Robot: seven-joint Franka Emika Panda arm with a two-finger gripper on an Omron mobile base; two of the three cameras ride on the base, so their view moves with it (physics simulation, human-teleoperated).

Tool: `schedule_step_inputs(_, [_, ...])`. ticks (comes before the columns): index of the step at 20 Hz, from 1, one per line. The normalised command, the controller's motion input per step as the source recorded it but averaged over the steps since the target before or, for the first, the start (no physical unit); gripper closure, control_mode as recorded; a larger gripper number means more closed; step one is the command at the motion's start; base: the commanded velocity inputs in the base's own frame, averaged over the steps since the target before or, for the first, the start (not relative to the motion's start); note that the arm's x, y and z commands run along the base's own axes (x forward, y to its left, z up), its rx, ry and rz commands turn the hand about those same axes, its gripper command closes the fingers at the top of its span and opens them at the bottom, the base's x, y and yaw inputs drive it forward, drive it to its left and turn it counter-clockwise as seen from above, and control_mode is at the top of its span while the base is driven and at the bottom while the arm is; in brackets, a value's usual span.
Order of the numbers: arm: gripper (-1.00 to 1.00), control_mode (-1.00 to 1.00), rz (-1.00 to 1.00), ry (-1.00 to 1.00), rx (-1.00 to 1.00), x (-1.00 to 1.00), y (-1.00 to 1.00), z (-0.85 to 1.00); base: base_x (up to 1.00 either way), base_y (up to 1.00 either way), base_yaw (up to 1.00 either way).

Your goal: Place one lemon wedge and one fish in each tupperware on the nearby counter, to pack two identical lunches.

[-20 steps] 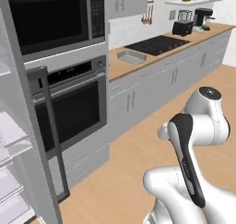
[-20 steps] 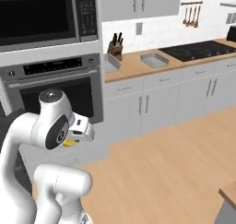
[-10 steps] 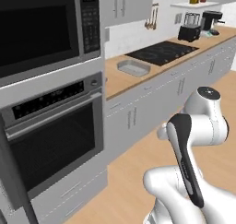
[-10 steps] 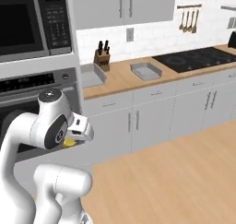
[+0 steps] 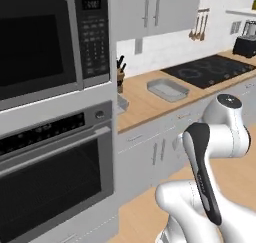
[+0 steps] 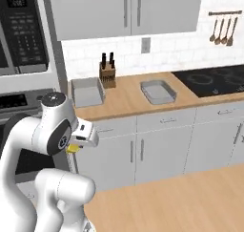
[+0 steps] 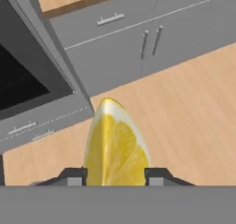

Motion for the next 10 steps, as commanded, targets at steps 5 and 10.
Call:
schedule_step_inputs(5, [1.00, 1.00, 0.00, 0.00, 0.00, 0.00, 0.00, 0.00, 1.00, -0.47, 0.64])
schedule_step_inputs(10, [1.00, 1.00, 0.00, 0.00, 0.00, 0.00, 0.00, 0.00, 0.66, -0.89, 0.49])
